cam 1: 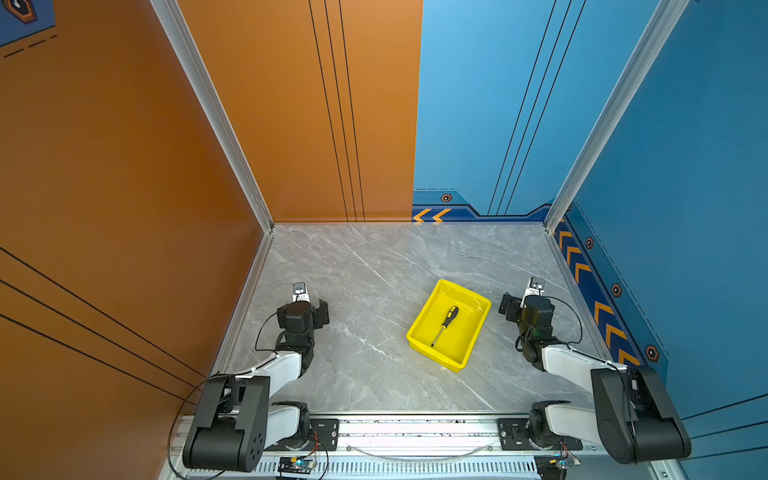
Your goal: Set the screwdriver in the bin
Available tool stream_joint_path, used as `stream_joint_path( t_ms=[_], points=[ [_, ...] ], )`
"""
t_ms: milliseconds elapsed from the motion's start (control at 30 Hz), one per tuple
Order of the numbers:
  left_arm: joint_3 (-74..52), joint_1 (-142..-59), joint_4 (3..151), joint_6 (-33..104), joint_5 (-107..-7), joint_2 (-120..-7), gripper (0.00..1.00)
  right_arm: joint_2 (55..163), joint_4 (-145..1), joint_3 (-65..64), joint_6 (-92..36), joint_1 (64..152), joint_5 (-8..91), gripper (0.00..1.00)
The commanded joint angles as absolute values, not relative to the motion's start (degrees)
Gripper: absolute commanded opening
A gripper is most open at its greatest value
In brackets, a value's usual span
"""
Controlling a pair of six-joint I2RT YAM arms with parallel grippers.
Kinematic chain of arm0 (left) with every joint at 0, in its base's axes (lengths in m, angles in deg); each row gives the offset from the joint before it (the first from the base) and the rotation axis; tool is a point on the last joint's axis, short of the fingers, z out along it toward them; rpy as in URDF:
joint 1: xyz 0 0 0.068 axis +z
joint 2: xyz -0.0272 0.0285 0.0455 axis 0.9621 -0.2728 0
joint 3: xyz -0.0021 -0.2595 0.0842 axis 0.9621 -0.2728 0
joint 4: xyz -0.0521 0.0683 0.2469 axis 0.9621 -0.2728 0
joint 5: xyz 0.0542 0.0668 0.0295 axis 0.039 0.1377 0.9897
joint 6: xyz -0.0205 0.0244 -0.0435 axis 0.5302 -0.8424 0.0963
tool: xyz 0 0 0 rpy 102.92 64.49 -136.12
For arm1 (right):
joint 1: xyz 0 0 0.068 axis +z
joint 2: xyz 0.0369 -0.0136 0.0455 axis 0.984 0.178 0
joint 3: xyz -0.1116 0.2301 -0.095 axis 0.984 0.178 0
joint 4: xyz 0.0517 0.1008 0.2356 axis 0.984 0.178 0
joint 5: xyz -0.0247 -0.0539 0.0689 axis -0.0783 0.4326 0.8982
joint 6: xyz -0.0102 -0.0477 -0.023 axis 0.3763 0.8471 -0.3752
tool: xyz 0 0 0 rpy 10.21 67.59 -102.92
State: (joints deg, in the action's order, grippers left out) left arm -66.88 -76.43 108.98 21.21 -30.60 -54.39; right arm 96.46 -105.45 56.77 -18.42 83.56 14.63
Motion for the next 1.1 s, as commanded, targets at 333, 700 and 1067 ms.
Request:
stream_joint_path(
  t_ms=[333,700,1067],
  points=[
    [-63.9,-75.8,127.6,19.8,-36.1,-68.6,0.98,105.2,-118.2,54.1,-16.6,81.4,16.5,1.0],
    [-63.4,-75.6,129.5,20.7,-34.0,-70.8,0.98,108.6,-123.1,55.1,-16.1,82.4,14.1,1.0],
    [-62.4,-76.4,127.9,19.1,-34.6,-71.1,0.98,109.5,-124.1,55.2,-15.0,83.5,12.9,1.0]
  ],
)
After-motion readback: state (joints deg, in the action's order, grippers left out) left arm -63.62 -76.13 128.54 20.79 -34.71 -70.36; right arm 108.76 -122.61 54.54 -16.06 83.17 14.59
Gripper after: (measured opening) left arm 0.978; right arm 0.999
